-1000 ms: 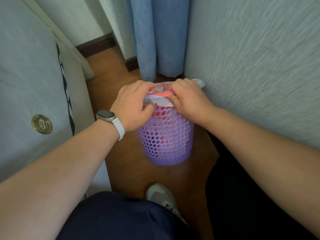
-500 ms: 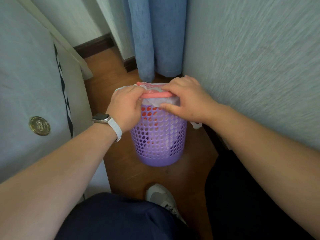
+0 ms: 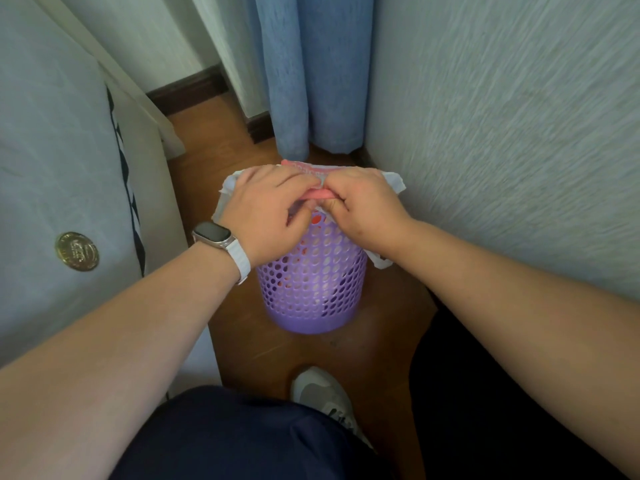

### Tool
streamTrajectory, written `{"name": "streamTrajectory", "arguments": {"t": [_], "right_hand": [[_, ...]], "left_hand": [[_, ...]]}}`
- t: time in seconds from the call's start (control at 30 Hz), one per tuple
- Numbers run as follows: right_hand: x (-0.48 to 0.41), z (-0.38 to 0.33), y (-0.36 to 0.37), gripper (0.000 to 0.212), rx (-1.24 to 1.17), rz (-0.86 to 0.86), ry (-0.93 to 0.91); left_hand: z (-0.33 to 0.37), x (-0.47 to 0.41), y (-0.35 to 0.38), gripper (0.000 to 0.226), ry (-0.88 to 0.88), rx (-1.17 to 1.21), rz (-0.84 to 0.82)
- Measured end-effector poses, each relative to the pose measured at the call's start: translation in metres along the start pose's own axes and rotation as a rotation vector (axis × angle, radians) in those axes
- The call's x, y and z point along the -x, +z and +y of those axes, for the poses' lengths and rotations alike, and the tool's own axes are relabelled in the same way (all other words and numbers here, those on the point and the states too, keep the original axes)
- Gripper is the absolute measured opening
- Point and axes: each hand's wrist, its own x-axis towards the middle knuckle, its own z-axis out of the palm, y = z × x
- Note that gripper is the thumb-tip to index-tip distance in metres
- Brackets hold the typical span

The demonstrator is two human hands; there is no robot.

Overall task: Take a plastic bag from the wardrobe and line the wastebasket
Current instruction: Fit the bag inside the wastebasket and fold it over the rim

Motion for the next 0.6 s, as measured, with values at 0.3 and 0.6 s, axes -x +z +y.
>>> {"name": "streamTrajectory", "arguments": {"t": [0.3,0.6], "right_hand": [[0.002,0.001,-0.003,0.033,0.105,-0.138,0.000],[0.001,0.024,-0.015,0.035,0.049,-0.186,0.091]], "left_hand": [[-0.002,0.002,-0.001,0.027,-0.011,-0.007,-0.008],[-0.019,0.007,0.007,0.026,-0.186,-0.002,0.088]]}}
